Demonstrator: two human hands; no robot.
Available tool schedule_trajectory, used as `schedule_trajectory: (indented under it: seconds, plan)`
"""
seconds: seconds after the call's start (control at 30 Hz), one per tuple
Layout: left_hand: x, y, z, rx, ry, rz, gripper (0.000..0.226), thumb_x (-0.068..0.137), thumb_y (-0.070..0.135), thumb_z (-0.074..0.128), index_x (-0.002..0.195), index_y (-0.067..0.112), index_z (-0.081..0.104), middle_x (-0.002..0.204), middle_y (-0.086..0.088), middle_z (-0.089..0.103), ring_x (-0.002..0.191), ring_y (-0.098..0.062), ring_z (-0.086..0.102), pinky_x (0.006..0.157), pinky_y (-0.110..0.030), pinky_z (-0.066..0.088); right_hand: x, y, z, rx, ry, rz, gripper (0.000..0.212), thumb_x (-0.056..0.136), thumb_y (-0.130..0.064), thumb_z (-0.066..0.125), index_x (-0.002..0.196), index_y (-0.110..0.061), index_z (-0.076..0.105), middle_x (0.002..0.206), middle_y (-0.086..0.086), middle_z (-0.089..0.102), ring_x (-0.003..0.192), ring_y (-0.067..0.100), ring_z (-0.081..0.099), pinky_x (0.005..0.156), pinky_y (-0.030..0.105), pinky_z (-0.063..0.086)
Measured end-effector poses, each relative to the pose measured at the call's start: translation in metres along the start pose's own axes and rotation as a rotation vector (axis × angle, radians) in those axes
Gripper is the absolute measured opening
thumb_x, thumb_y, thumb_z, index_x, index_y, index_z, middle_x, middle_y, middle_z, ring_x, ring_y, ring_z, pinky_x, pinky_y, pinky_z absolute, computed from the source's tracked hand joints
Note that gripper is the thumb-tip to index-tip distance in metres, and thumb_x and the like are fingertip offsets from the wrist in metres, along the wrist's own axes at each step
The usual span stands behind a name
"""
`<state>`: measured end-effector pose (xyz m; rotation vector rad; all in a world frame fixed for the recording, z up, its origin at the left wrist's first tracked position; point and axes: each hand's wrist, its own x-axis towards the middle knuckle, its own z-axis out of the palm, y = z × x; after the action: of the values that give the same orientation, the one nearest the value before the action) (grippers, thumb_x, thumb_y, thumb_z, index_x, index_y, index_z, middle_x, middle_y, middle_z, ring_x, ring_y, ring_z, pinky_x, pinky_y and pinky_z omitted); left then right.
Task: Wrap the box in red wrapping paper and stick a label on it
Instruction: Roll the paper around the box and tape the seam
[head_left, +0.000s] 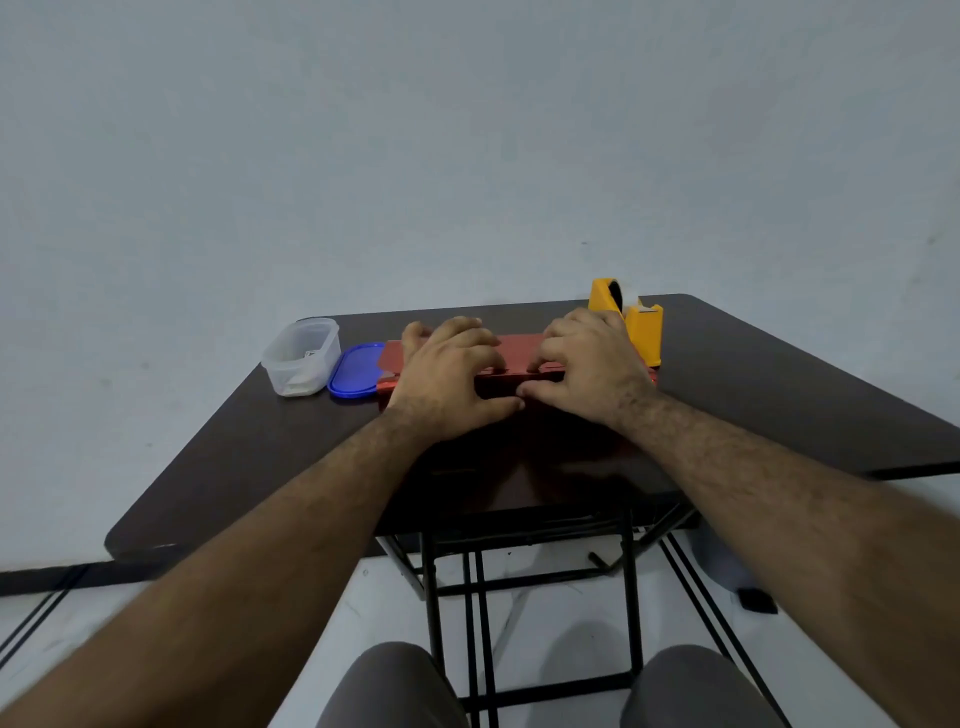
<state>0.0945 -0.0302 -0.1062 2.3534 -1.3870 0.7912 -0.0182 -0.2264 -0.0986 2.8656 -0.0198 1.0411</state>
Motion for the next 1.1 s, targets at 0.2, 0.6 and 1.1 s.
schedule_trajectory:
  seconds: [0.2, 0.6, 1.1]
  plan:
    - [-0.007, -0.031, 0.000, -0.058, 0.003, 0.030, 0.050, 0.082, 0.066, 0.072, 0.111, 0.027, 0.080, 0.103, 0.009, 0.080, 0.101, -0.019, 0.072, 0.097, -0.041, 0.043, -0.003, 0.012, 0.003, 0.138, -0.034, 0.011, 0.056, 0.076, -0.078, 0.060, 0.094, -0.027, 0.075, 0.087, -0.013, 0.072, 0.085, 0.014, 0.066, 0.083, 0.035, 0.052]
    - [0.012, 0.002, -0.009, -0.029, 0.037, 0.077, 0.054, 0.088, 0.062, 0.065, 0.128, 0.026, 0.074, 0.124, 0.002, 0.076, 0.117, -0.023, 0.068, 0.106, -0.042, 0.046, -0.004, 0.010, 0.008, 0.118, -0.026, 0.038, 0.059, 0.076, -0.073, 0.056, 0.096, -0.022, 0.076, 0.089, -0.006, 0.072, 0.088, 0.018, 0.063, 0.077, 0.036, 0.053]
    - [0.042, 0.056, 0.025, 0.001, 0.023, 0.112, 0.043, 0.098, 0.060, 0.057, 0.111, 0.025, 0.077, 0.103, 0.005, 0.073, 0.100, -0.021, 0.065, 0.089, -0.038, 0.048, 0.001, 0.113, -0.018, 0.310, 0.151, 0.589, 0.033, 0.098, -0.045, 0.062, 0.086, -0.021, 0.081, 0.088, -0.004, 0.078, 0.088, 0.021, 0.071, 0.080, 0.037, 0.057]
